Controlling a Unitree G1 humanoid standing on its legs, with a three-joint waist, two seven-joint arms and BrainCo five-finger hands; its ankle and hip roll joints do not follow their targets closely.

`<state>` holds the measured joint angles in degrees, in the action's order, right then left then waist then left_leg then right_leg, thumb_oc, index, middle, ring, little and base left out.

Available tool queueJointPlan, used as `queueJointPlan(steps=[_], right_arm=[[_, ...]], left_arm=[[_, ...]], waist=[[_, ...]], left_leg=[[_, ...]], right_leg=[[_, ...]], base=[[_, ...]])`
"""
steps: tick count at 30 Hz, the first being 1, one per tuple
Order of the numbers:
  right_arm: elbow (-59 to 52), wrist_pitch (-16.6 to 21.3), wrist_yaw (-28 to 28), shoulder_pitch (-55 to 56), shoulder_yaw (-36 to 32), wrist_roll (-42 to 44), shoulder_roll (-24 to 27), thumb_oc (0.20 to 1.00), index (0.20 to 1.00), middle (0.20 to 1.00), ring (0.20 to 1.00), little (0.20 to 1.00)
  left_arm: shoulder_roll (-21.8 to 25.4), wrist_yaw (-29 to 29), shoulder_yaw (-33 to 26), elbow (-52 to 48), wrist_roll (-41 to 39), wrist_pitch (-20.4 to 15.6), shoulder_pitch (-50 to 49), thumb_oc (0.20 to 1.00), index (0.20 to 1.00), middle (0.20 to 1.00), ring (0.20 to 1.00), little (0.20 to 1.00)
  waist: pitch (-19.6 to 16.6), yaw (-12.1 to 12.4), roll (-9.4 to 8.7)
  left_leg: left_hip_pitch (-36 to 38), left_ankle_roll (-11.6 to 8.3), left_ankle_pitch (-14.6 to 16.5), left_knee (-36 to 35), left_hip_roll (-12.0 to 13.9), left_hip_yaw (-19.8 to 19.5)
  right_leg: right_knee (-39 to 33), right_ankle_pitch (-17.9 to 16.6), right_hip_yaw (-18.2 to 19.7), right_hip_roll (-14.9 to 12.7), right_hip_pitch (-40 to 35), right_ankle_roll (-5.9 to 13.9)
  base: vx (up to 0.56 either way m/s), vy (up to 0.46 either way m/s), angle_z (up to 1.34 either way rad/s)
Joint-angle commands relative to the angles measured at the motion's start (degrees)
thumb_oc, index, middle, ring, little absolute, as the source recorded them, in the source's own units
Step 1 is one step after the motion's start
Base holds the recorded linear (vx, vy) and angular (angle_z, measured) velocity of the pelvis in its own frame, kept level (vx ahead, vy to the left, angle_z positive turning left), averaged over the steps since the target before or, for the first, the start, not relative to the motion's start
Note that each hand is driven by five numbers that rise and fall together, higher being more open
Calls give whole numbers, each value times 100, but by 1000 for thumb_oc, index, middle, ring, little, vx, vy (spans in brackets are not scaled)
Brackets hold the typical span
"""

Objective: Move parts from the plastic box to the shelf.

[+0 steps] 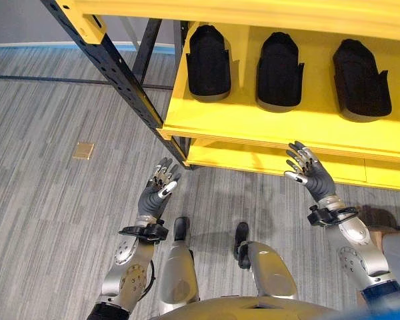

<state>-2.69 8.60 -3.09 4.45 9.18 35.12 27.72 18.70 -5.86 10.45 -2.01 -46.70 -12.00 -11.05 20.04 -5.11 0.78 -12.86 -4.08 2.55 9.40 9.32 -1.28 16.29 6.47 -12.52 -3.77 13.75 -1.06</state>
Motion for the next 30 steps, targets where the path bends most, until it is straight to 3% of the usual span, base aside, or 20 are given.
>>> queueJointPlan(steps=[1,7,13,23,30], right_arm=[[-312,384,12,-53,144,-32,-30,1000,1000,1000,1000,1000],[-379,343,-52,-418,401,-116,-100,1000,1000,1000,1000,1000],[-491,553,409,-1489,521,-532,-247,1000,1000,1000,1000,1000],[138,830,1499,-3675,764,-1004,-757,1000,1000,1000,1000,1000],[924,847,2043,-4957,784,-1189,-631,1000,1000,1000,1000,1000]], left_arm=[[388,45,-133,-505,31,-437,8,1000,1000,1000,1000,1000],[499,144,-260,-573,109,-479,168,1000,1000,1000,1000,1000],[381,423,-240,-674,93,-606,557,1000,1000,1000,1000,1000],[337,759,-81,-1052,-74,-808,825,1000,1000,1000,1000,1000],[448,732,79,-1212,-223,-846,765,1000,1000,1000,1000,1000]], waist=[[-200,86,-284],[-252,148,-432],[-162,223,-508],[-12,479,-433],[91,626,-346]], left_leg=[[-5,17,-323,-9,-184,202],[-44,96,-122,174,-254,383],[-153,102,-113,209,-221,469],[-226,50,-282,-85,-164,390],[-264,28,-355,-217,-181,344]], right_leg=[[-431,-649,765,-803,-88,914],[-807,-802,834,-952,-210,983],[-929,-926,803,-994,-104,1018],[-976,-969,643,-1001,62,989],[-908,-952,623,-995,223,968]], base=[[14,152,-25],[27,77,-17],[3,4,-4],[12,-28,1],[0,-8,3]])
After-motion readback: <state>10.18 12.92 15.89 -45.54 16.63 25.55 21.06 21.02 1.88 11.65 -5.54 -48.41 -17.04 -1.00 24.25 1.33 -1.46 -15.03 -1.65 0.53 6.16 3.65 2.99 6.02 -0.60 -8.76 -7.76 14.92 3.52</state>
